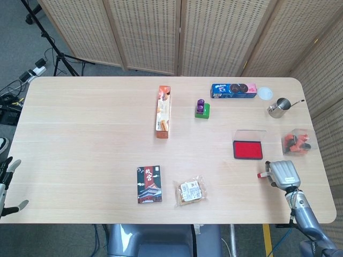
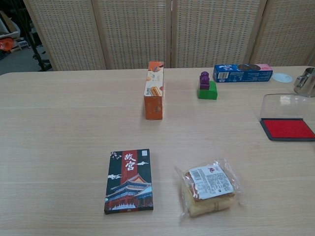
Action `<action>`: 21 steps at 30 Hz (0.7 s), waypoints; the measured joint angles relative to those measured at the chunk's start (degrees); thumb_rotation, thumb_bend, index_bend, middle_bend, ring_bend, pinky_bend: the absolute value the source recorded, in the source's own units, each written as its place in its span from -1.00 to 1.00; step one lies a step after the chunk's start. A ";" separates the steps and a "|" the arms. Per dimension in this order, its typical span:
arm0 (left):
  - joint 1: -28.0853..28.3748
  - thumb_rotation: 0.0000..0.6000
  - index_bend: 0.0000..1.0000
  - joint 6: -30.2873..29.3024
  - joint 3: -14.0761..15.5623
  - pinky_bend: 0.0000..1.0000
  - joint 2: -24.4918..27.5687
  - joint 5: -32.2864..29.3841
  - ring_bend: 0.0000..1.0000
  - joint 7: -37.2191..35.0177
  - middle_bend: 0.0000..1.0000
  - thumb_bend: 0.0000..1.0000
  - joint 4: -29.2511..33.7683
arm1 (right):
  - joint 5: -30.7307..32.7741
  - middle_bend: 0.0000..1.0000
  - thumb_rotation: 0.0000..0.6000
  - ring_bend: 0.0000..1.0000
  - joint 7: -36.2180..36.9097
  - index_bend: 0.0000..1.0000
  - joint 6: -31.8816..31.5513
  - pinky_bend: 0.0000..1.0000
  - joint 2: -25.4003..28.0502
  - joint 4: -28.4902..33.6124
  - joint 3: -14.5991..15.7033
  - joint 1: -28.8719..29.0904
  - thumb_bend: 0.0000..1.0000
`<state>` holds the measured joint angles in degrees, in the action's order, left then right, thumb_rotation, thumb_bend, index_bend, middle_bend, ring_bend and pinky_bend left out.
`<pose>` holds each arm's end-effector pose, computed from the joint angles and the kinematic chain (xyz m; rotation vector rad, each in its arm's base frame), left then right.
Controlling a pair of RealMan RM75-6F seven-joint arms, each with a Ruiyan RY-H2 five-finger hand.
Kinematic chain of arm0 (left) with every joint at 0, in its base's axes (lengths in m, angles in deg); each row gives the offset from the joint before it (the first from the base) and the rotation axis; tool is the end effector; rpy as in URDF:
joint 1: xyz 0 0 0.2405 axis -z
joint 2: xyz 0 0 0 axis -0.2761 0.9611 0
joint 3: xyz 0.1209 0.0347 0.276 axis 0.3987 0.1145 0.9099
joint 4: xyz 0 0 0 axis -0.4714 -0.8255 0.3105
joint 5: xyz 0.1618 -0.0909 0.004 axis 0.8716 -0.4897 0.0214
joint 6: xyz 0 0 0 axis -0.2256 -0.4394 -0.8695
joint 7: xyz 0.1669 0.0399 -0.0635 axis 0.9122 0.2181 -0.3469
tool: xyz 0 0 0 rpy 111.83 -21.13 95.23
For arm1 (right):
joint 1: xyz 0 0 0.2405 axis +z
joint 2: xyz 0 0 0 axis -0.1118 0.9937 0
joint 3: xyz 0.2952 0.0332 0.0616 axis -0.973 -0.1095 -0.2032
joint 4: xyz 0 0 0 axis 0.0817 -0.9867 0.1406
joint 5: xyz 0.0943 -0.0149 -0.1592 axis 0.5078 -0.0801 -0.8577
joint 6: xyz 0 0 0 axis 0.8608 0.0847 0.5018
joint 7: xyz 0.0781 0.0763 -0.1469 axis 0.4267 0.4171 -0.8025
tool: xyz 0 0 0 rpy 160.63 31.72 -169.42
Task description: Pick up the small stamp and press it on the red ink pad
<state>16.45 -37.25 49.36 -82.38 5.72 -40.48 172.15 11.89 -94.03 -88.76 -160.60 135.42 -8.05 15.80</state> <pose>-0.3499 0.1805 0.2171 -1.3738 -0.9888 -0.7482 -0.3976 -0.3258 0.0729 1.6914 -0.8665 0.4705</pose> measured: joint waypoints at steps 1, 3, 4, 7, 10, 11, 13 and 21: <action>-0.02 1.00 -1.00 -0.06 0.03 -1.00 0.02 0.08 -1.00 -0.02 -1.00 -0.94 0.02 | -0.20 0.91 1.00 1.00 -0.10 0.14 0.00 1.00 -0.16 -0.31 0.03 -0.04 0.11; -0.07 1.00 -1.00 -0.17 0.06 -1.00 0.06 0.21 -1.00 -0.03 -1.00 -0.95 0.06 | -0.56 0.91 1.00 1.00 -0.38 0.14 -0.02 1.00 -0.42 -0.76 0.13 -0.11 0.09; -0.11 1.00 -1.00 -0.25 0.09 -1.00 0.07 0.30 -1.00 -0.03 -1.00 -0.94 0.08 | -0.70 0.91 1.00 1.00 -0.45 0.14 -0.03 1.00 -0.59 -0.93 0.14 -0.16 0.08; -0.17 1.00 -1.00 -0.35 0.18 -1.00 0.05 0.51 -1.00 -0.05 -1.00 -0.94 0.07 | -0.83 0.91 1.00 1.00 -0.06 0.14 0.09 1.00 -0.73 -1.14 0.04 -0.23 -0.03; -0.23 1.00 -1.00 -0.45 0.26 -1.00 0.10 0.70 -1.00 -0.09 -1.00 -0.95 0.11 | -0.94 0.91 1.00 1.00 0.41 0.12 0.22 1.00 -0.74 -1.31 -0.14 -0.32 -0.30; -0.23 1.00 -1.00 -0.46 0.26 -1.00 0.11 0.71 -1.00 -0.10 -1.00 -0.95 0.13 | -0.99 0.91 1.00 1.00 0.55 0.12 0.28 1.00 -0.72 -1.32 -0.18 -0.33 -0.36; -0.23 1.00 -1.00 -0.45 0.27 -1.00 0.14 0.74 -1.00 -0.13 -1.00 -0.94 0.14 | -1.16 0.91 1.00 1.00 0.73 0.12 0.48 1.00 -0.62 -1.34 -0.20 -0.36 -0.50; -0.29 1.00 -1.00 -0.55 0.29 -1.00 0.18 0.83 -1.00 -0.24 -1.00 -0.94 0.17 | -1.76 0.91 1.00 1.00 0.88 0.09 0.99 1.00 -0.12 -1.06 -0.26 -0.44 -0.60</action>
<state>16.16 -37.80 49.65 -82.20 6.55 -40.72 172.31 10.13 -93.16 -87.77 -160.72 134.37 -8.32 15.36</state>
